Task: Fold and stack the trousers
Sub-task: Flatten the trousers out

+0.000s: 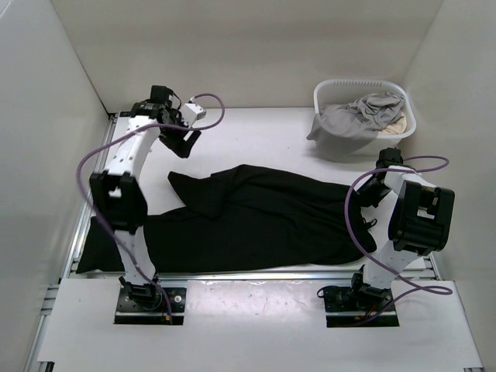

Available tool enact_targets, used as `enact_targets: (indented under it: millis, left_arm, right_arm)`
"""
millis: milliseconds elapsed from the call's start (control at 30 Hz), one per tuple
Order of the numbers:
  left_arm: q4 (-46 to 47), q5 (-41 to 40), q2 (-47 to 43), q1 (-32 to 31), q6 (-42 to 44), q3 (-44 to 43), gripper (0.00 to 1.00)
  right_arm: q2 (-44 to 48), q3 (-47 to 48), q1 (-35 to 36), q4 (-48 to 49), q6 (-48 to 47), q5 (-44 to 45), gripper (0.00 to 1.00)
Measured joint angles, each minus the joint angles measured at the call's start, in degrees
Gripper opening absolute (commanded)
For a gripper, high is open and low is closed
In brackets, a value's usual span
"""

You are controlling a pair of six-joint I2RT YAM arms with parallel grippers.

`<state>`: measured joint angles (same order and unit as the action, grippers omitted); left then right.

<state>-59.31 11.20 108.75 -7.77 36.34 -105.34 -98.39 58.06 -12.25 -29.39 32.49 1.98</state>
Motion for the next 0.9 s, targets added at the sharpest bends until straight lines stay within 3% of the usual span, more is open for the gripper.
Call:
enact_targets:
  millis: [67,167,233,267,367,400,633,900]
  left_arm:
    - [-0.1,0.6,7.6,1.1,-0.7,-3.2,0.92]
    - [-0.9,1.7,17.4,1.7,-1.2,-3.3,0.89]
    - [-1.1,0.5,20.7,1.4,-1.2,-0.1,0.73]
    - [-1.2,-1.0,20.5,1.2,-1.6,0.4,0.55]
    - [-0.9,-1.5,17.9,0.9,-2.4,3.3,0.18]
    - [-1.0,-1.5,17.7,1.3,-2.6,3.8,0.14]
    - [0.1,-3.3,12.2,8.7,-7.4,7.7,0.14]
    - [13.5,-10.9,-13.7,19.3,-14.9,21.9,0.14]
  right_arm:
    - [0.0,0.0,0.0,0.0,0.0,0.0,0.0]
    - [0.0,0.0,0.1,0.0,-0.2,0.2,0.0]
    - [0.0,0.0,0.1,0.0,-0.2,0.2,0.0]
    - [0.0,0.0,0.1,0.0,-0.2,0.2,0.0]
    - [0.0,0.0,0.2,0.0,-0.2,0.4,0.0]
    - [0.0,0.0,0.2,0.0,-0.3,0.5,0.0]
    - [0.2,0.0,0.4,-0.1,-0.1,1.6,0.0]
    - [0.2,0.9,0.7,-1.1,-0.9,2.8,0.0]
